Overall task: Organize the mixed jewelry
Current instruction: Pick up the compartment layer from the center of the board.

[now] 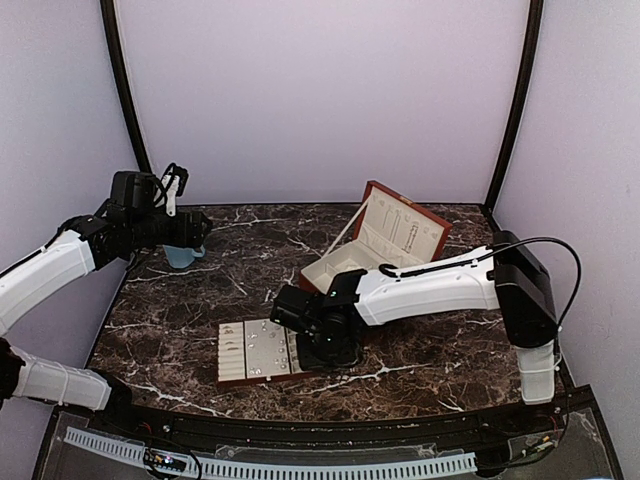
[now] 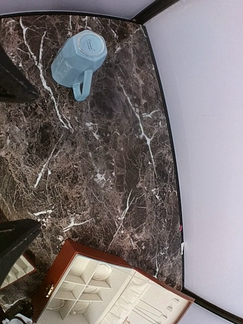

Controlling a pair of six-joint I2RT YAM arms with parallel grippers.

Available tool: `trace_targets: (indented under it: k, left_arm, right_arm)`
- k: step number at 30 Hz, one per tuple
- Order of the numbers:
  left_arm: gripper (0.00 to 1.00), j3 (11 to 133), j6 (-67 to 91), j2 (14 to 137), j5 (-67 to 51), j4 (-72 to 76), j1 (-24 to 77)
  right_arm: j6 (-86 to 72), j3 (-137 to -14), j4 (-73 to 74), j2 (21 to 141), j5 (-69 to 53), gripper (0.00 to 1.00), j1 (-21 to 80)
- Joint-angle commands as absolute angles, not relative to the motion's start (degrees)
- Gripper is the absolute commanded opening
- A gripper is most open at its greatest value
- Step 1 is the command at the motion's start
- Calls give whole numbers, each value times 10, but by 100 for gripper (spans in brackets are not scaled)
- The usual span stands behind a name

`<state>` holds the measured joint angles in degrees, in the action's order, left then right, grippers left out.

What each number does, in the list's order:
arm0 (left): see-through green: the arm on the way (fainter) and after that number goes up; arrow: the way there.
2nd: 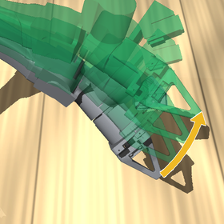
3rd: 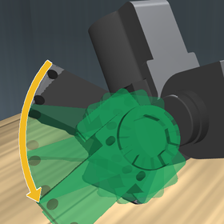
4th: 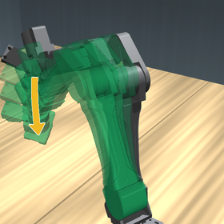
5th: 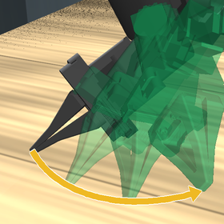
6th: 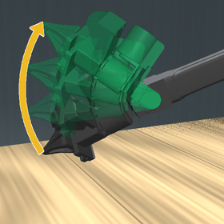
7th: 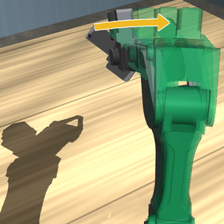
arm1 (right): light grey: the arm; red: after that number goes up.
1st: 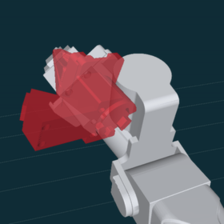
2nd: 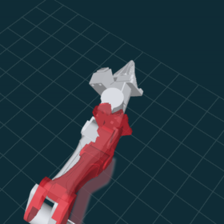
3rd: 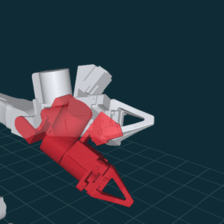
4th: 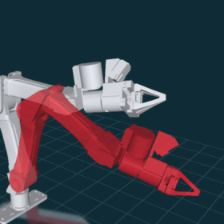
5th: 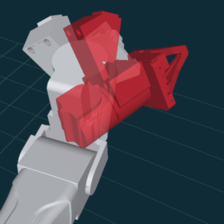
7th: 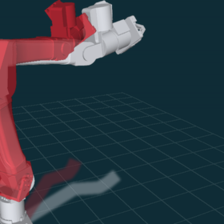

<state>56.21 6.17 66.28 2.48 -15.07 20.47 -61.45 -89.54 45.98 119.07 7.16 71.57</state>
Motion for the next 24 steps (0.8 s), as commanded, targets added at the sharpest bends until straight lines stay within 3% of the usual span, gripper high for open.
trace_targets:
  k: [1, 24]
  left_arm:
    - [82, 555, 54, 642, 32, -146, 202]
    - [82, 552, 51, 635, 49, -143, 202]
  right_arm:
    - [-639, -921, 478, 1173, 101, 0, 722]
    - [-664, -951, 503, 1129, 168, 0, 740]
